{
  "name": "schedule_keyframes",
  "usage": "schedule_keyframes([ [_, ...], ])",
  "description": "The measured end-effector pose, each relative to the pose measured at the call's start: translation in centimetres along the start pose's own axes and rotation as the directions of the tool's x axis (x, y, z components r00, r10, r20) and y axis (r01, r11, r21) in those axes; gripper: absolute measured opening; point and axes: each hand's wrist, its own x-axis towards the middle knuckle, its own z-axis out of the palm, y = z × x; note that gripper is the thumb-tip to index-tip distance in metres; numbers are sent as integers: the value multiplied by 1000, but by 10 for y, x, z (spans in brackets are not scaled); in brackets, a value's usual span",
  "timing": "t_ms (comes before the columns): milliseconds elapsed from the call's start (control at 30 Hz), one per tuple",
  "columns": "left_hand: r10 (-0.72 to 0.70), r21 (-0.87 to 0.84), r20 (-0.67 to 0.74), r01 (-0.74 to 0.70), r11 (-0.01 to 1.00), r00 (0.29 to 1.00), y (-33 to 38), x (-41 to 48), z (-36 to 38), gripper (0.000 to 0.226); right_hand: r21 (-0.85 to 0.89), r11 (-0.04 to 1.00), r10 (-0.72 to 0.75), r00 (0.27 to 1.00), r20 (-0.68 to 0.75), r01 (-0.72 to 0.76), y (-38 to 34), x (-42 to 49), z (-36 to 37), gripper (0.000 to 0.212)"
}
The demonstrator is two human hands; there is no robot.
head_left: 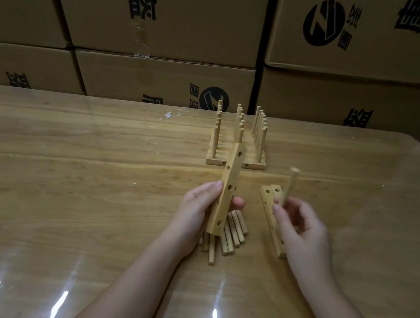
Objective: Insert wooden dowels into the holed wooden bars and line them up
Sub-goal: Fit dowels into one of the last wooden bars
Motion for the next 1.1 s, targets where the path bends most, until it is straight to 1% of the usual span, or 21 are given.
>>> schedule_keyframes([
  [33,2,-10,-4,-2,1000,1000,0,0,0,37,91,994,53,999,9,-54,-1,0,1,22],
  [100,3,2,0,-3,1000,1000,1,0,0,35,228,969,84,996,33,-90,-3,1,1,26],
  [200,-3,76,19,1,997,1000,2,-1,-1,33,324,944,54,998,40,-64,-8,2,1,22],
  [300,15,122,42,-20,992,999,3,-2,0,34,398,915,63,998,24,-67,-7,2,0,14],
  [400,11,182,52,-20,983,999,2,-3,3,37,411,909,67,998,16,-67,-6,1,-1,10],
  [500,3,288,74,-24,957,997,0,-4,5,45,348,937,60,998,-36,-44,-5,1,-1,25],
  [567,-5,333,99,-28,942,995,-1,-5,7,46,315,949,55,996,-73,-29,-5,2,-2,31],
  [633,-8,364,112,-34,931,994,-2,-6,7,48,309,951,40,995,-89,-11,-5,3,-3,29],
  [700,-15,395,119,-34,918,993,-2,-5,7,46,319,948,23,997,-74,2,-7,2,-3,24],
  [800,-8,373,121,-38,927,993,-4,-5,8,38,363,932,20,999,-50,-1,-8,0,-2,16],
  [900,-7,372,134,-44,927,991,-6,-5,6,42,376,926,35,999,-38,-18,-8,0,-1,16],
  [1100,2,340,161,-58,939,987,-6,-4,5,39,389,920,60,998,-20,-48,-6,1,-2,11],
])
